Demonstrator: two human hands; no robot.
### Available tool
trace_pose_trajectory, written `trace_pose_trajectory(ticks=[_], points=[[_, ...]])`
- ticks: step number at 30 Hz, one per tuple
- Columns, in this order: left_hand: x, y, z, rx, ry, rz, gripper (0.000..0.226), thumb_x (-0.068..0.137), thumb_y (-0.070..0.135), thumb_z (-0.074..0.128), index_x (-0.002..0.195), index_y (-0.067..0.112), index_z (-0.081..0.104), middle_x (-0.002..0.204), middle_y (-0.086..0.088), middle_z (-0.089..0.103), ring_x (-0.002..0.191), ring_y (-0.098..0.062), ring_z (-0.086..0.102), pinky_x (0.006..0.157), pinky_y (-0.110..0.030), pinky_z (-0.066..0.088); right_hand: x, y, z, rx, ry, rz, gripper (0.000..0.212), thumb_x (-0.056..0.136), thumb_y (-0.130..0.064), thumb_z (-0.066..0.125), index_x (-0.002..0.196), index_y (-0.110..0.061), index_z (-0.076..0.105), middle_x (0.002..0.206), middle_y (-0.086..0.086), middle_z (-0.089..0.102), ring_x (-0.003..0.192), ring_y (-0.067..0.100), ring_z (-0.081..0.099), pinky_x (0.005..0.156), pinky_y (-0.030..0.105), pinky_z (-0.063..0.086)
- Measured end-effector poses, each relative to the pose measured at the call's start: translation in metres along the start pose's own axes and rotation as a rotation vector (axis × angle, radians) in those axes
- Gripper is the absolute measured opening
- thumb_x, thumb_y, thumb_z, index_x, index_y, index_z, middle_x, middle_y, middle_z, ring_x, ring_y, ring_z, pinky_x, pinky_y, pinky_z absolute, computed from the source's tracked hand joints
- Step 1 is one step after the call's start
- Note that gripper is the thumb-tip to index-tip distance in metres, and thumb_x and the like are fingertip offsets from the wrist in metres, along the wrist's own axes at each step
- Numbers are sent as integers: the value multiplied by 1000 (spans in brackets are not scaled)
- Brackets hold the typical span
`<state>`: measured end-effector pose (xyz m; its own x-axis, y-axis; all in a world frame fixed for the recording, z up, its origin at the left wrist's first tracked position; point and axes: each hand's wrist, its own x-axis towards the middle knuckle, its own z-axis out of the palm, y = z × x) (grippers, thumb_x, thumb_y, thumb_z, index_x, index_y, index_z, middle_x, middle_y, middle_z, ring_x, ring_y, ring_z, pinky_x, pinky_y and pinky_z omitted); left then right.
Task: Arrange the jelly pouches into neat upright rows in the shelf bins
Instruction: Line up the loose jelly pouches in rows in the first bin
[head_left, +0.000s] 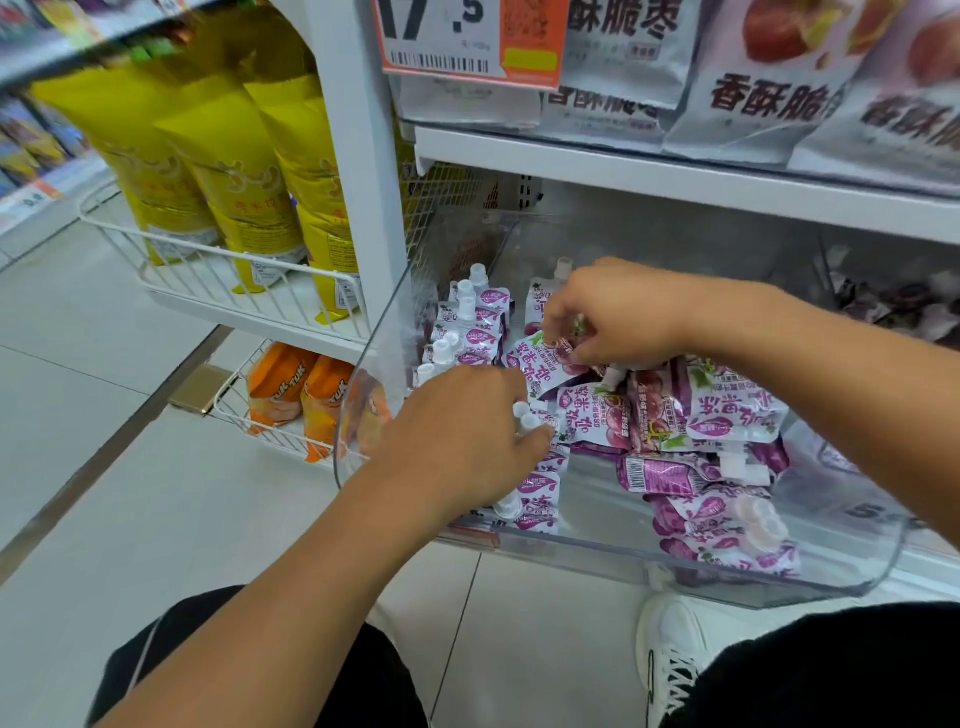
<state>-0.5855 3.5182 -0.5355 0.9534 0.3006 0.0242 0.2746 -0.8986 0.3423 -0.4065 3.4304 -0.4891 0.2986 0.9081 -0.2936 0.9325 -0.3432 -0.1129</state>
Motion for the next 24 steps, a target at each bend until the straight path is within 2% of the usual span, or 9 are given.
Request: trace_pose_trajectory(ticks=[2,4,6,10,12,15,17,21,24], points=[[0,1,1,-1,-8,0,27,86,52,54,93,25,56,84,5,62,82,-21,57,59,-31,38,17,-8,14,-124,-76,-56,34,92,-27,65,126,-24,62,124,0,63,109,22,59,91,36,49],[0,1,1,-1,-17,-13,27,86,52,52,96,27,54,83,2,63,81,-23,56,57,-32,35,35,-15,30,-224,-176,-59,39,89,-39,67,124,-22,58,118,2,63,104,25,59,88,42,52],[0,0,0,3,-19,-22,26,86,51,52,95,27,53,81,1,63,79,-22,56,56,-32,34,47,-17,38,-304,-223,-50,51,81,-46,74,120,-20,56,113,1,61,102,26,58,85,40,52],[1,-2,-3,-4,-45,-13,26,85,52,53,89,27,50,75,3,60,76,-21,54,55,-32,32,52,-18,34,-384,-182,-67,55,74,-47,80,116,-19,58,110,2,58,98,27,60,79,40,54],[1,-1,-5,-18,-63,-16,24,86,52,53,88,29,47,72,6,57,73,-19,52,54,-32,30,51,-16,27,-394,-116,-76,43,72,-45,83,98,-19,61,98,2,61,88,26,62,72,39,55],[0,0,-6,-18,-56,-26,23,86,52,54,90,29,50,75,5,60,74,-19,53,55,-31,31,40,-12,23,-332,-59,-67,36,75,-43,81,75,-20,54,91,1,56,80,25,59,66,37,52],[-2,1,-5,-13,-29,-45,23,86,50,54,92,28,52,79,3,63,76,-21,56,57,-31,34,29,-4,22,-276,12,-47,33,79,-44,77,77,-17,58,93,1,52,80,26,57,67,38,51],[-5,5,-3,-26,32,-90,22,85,41,55,98,23,56,80,0,63,78,-24,59,60,-32,42,11,8,11,105,219,48,35,84,-36,75,72,-7,61,73,9,62,67,26,56,60,33,42],[-4,4,-2,-75,61,-137,25,82,39,59,101,23,53,79,3,63,79,-22,60,60,-32,43,3,-3,21,268,137,32,30,86,-31,75,73,-7,63,70,3,64,61,15,57,58,28,38]])
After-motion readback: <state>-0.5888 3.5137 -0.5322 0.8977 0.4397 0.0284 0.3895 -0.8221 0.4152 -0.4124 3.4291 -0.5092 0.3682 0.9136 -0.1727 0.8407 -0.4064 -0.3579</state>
